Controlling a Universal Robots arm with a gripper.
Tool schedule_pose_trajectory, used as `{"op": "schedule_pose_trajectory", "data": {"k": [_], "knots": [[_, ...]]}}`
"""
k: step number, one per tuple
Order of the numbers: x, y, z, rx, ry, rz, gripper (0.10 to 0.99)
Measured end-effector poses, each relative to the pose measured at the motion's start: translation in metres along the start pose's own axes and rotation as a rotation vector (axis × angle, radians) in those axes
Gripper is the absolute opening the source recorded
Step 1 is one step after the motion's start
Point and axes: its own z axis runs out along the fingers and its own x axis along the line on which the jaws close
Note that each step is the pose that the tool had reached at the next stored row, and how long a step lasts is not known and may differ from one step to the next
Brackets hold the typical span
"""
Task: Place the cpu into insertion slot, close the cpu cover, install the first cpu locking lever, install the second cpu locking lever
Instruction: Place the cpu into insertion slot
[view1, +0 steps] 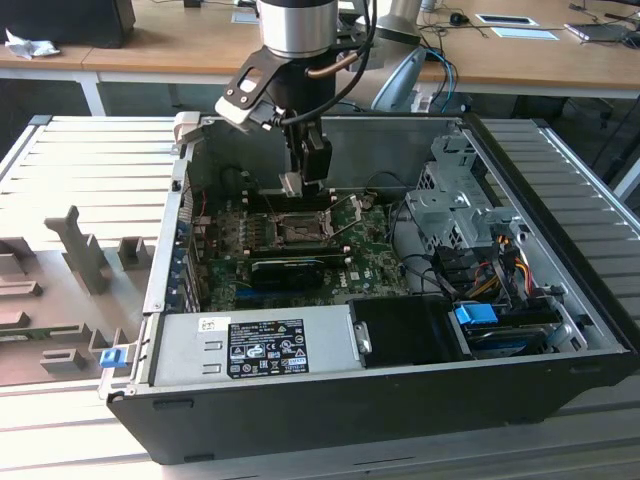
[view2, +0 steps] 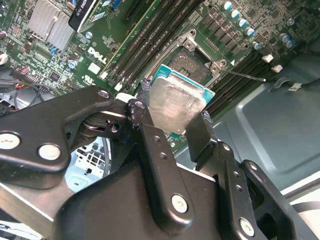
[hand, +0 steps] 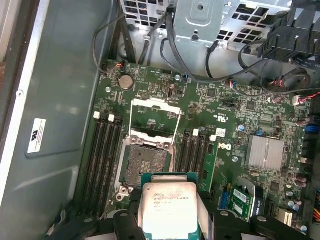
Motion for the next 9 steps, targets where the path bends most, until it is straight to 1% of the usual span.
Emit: {"op": "schedule_pose_trajectory", "data": {"k": [9], "knots": [[0.0, -0.0002, 0.0028, 0.0, 0.0, 0.0, 0.525]]}}
